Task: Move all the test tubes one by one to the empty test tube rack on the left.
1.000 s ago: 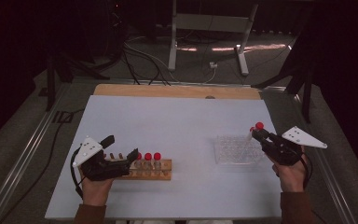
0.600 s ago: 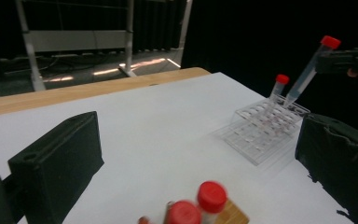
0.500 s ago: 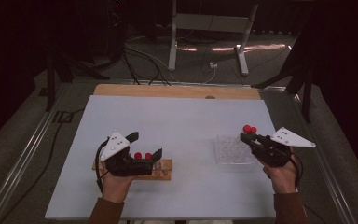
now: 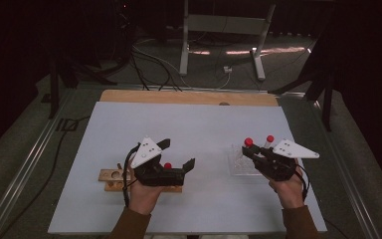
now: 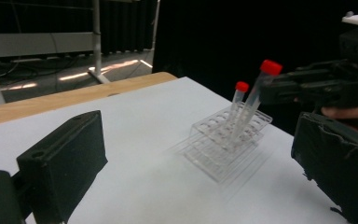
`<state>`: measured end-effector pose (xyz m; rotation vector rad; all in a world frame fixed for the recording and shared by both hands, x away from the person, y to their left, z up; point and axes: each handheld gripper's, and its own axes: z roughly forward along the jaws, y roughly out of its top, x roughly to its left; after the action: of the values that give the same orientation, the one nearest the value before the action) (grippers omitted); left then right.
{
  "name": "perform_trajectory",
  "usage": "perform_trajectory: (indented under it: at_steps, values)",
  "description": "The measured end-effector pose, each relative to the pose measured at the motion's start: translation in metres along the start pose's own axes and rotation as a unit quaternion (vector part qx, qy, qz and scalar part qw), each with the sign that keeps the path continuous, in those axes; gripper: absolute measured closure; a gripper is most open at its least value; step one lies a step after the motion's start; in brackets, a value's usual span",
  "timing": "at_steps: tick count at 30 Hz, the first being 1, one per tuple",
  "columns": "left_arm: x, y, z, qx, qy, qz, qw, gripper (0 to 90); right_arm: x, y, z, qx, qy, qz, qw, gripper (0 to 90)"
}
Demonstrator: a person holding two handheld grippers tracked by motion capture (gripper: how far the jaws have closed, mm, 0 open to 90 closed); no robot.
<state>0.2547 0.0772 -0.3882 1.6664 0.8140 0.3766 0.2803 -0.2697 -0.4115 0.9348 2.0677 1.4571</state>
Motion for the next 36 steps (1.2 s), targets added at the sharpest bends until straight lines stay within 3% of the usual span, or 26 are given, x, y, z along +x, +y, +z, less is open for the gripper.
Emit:
perform_trajectory:
  at_steps: [13,16,22,24,27,32,36]
  values:
    - [-0.024,0.01,0.034,0.023,-0.027,0.007,0.9993,5.7,0.021,0.0,0.013,0.012,0.027,-0.019,0.9994,74.5]
    - [-0.027,0.011,0.042,0.025,-0.034,-0.002,0.9991,6.1,0.025,0.001,0.014,0.013,0.034,-0.023,0.9991,74.4]
    - [-0.037,0.012,0.063,0.035,-0.031,-0.001,0.9989,9.1,0.032,0.001,0.019,0.018,0.047,-0.028,0.9983,74.4]
    - [-0.041,0.013,0.068,0.037,-0.018,0.001,0.9992,15.4,0.034,0.001,0.02,0.02,0.054,-0.029,0.9979,74.4]
    - [-0.045,0.014,0.075,0.038,-0.019,0.003,0.9991,23.5,0.038,0.001,0.022,0.022,0.064,-0.031,0.9972,74.3]
    - [-0.049,0.011,0.083,0.045,-0.03,0.011,0.9984,48.1,0.039,0.001,0.024,0.024,0.071,-0.033,0.9967,74.3]
    - [-0.048,0.011,0.084,0.05,-0.044,0.006,0.9978,60.1,0.04,0.001,0.024,0.023,0.075,-0.035,0.9963,74.4]
